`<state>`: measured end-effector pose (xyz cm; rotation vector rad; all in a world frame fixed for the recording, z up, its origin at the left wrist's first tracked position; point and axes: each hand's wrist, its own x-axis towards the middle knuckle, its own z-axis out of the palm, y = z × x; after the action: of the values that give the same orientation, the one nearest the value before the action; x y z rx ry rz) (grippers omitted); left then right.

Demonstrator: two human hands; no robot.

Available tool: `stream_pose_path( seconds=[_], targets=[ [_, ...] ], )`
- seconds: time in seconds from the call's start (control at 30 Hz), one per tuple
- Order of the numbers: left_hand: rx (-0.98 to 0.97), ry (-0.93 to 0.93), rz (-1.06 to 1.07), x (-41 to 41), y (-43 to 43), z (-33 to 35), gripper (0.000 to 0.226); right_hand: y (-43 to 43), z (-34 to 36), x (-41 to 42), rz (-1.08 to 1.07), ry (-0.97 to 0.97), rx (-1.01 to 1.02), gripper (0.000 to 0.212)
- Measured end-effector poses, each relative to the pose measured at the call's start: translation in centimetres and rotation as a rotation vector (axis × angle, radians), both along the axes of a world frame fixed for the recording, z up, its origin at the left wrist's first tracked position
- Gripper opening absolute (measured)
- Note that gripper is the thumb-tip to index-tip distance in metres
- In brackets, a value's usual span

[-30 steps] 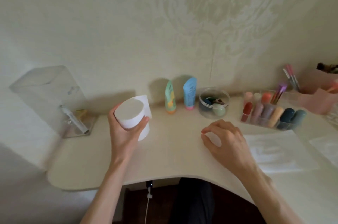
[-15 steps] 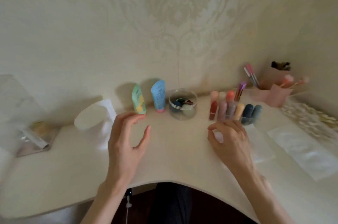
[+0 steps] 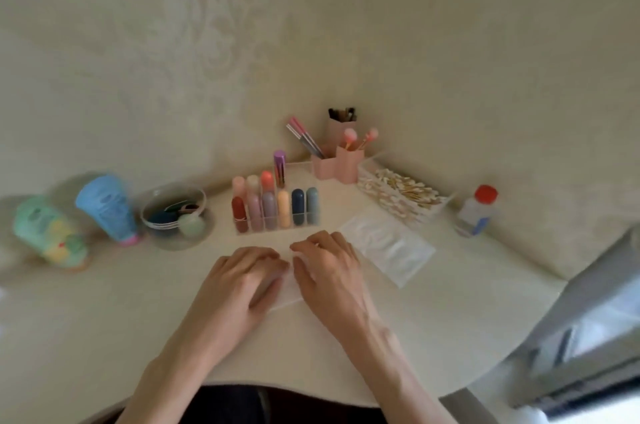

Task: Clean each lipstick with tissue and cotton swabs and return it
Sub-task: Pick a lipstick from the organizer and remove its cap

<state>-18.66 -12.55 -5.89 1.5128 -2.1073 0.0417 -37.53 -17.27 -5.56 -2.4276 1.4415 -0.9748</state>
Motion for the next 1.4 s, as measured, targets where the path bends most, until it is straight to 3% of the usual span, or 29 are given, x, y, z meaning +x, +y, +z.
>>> stream_pose_path(
  seconds=[0.23, 0.4, 0.5, 0.8, 1.03, 1.13, 1.23, 1.33, 1.4],
  targets=[
    [0.076, 0.051, 0.046, 1.5, 0.1, 0.0, 0.035, -1.2, 0.5, -2.1, -0.072, -0.021, 0.08, 0.022],
    [0.083, 0.184, 0.086, 1.6, 0.1, 1.3, 0.028, -3.2, 2.7, -1.1, -0.197, -0.233, 0.092, 0.035],
    [0.096, 0.164, 0.044, 1.7, -0.1, 1.1, 0.023, -5.1, 3.7, -0.5, -0.175, -0.331, 0.131, 0.041],
    [0.062, 0.155, 0.001, 1.7, -1.0, 0.1, 0.018, -7.9, 2.8, 0.3, -0.168, -0.25, 0.083, 0.019],
    [0.046, 0.129, -0.041, 0.7, -1.3, 0.3, 0.021, -7.5, 4.4, -0.2, 0.013, -0.559, 0.163, 0.017],
    [0.008, 0.15, -0.061, 0.1, -1.3, 0.7, 0.022, -6.3, 5.3, 0.1, 0.134, -0.608, 0.15, 0.019],
    [-0.093, 0.426, -0.006, 0.1, -1.0, 1.8, 0.025, -4.8, 5.2, 0.8, 0.292, -0.527, 0.212, 0.022],
    [0.005, 0.858, -0.012, 0.3, -0.8, 2.9, 0.04, -3.6, 3.8, 1.7, 0.415, -0.359, 0.204, 0.026],
    [0.057, 0.999, -0.014, 0.4, -0.8, 3.1, 0.04, -3.1, 2.9, 2.3, 0.432, -0.316, 0.135, 0.028]
  ],
)
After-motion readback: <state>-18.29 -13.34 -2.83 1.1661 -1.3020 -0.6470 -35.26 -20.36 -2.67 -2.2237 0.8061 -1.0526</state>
